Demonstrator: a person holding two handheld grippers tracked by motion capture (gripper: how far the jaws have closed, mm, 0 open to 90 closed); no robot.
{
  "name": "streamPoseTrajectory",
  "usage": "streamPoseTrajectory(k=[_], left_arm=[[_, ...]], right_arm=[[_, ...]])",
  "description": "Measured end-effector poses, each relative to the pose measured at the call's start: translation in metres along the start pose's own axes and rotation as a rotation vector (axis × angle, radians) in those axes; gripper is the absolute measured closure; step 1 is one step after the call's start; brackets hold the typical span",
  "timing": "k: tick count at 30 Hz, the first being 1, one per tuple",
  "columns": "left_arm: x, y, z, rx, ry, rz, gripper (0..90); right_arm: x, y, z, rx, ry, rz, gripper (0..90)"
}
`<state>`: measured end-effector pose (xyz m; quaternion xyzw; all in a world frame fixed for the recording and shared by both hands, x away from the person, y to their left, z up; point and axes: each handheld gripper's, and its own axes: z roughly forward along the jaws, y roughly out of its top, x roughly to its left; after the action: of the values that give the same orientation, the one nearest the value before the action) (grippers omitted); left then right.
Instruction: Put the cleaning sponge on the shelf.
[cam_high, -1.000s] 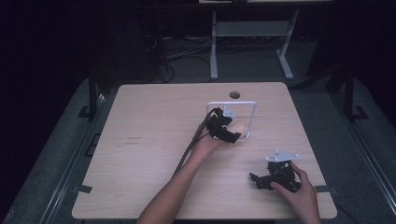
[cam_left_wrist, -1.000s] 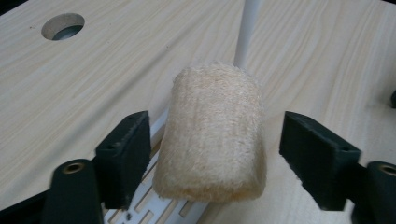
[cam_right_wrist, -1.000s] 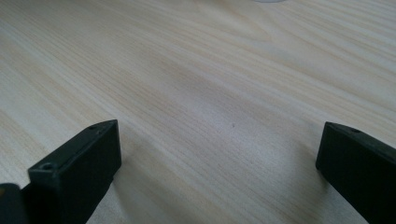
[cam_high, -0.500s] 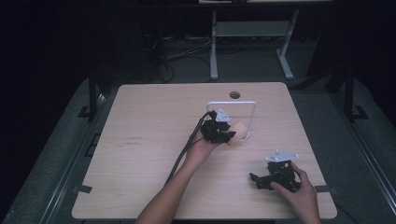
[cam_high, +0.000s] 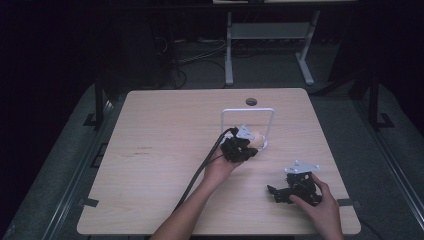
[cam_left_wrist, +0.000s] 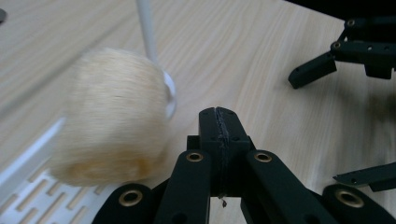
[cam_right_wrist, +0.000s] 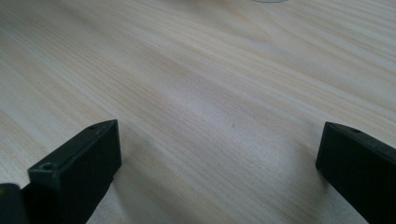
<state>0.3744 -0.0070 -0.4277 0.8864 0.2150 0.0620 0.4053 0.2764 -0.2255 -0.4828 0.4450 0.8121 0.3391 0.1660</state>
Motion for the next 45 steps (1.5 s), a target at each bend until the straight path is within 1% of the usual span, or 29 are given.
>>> streamPoseTrajectory(k=[1,4,5,7,10,14,16,21,22,23,25,26,30,32,37,38,42,45], left_arm=[[-0.001,-0.001,0.003,-0.002,0.000,-0.007,89.8],[0.000,-0.005,0.010,0.010,-0.004,-0.021,89.8],[0.002,-0.006,0.012,0.022,-0.002,-0.010,89.8],[0.003,-0.009,0.016,0.023,-0.002,-0.035,89.8],[0.005,-0.010,0.018,0.030,0.006,-0.029,89.8],[0.010,-0.013,0.019,0.034,0.025,-0.042,89.8],[0.013,-0.014,0.018,0.043,0.032,-0.039,89.8],[0.019,-0.019,0.015,0.043,0.053,-0.058,89.8],[0.019,-0.019,0.015,0.043,0.053,-0.058,89.8],[0.022,-0.021,0.013,0.048,0.061,-0.056,89.8],[0.025,-0.023,0.011,0.049,0.071,-0.068,89.8],[0.025,-0.023,0.011,0.049,0.071,-0.068,89.8],[0.032,-0.026,0.006,0.055,0.087,-0.069,89.8],[0.034,-0.027,0.004,0.055,0.094,-0.078,89.8],[0.038,-0.030,0.001,0.072,0.116,-0.074,89.8],[0.039,-0.030,0.000,0.080,0.123,-0.067,89.8],[0.042,-0.032,-0.002,0.078,0.131,-0.074,89.8],[0.042,-0.032,-0.004,0.078,0.128,-0.070,89.7]], right_arm=[[0.000,0.000,0.000,0.000,0.000,0.000,0.0],[0.000,0.000,0.000,0.000,-0.002,-0.002,0.0],[0.000,0.000,0.000,0.000,-0.002,-0.002,0.0],[0.000,0.000,0.000,0.000,-0.001,-0.001,0.0],[0.000,0.000,0.000,0.000,-0.001,-0.001,0.0],[0.000,0.000,0.000,0.000,-0.001,-0.001,0.0],[0.000,0.000,0.000,0.000,-0.001,-0.001,0.0],[0.000,0.000,0.000,0.000,-0.001,-0.001,0.0],[0.000,0.000,0.000,0.000,-0.001,-0.001,0.0],[0.000,0.000,0.000,0.000,-0.001,-0.001,0.0],[0.000,0.000,0.000,0.000,-0.001,-0.001,0.0],[0.000,0.000,0.000,0.000,-0.001,-0.001,0.0],[0.000,0.000,0.000,0.000,-0.002,-0.004,0.0],[0.000,0.000,0.000,0.000,-0.002,-0.003,0.0],[0.000,0.000,0.000,0.001,-0.002,-0.003,0.0],[0.000,0.000,0.000,0.000,-0.003,-0.003,0.0],[0.000,0.000,0.000,0.000,-0.003,-0.004,0.0],[0.000,0.000,0.000,0.000,-0.003,-0.003,0.0]])
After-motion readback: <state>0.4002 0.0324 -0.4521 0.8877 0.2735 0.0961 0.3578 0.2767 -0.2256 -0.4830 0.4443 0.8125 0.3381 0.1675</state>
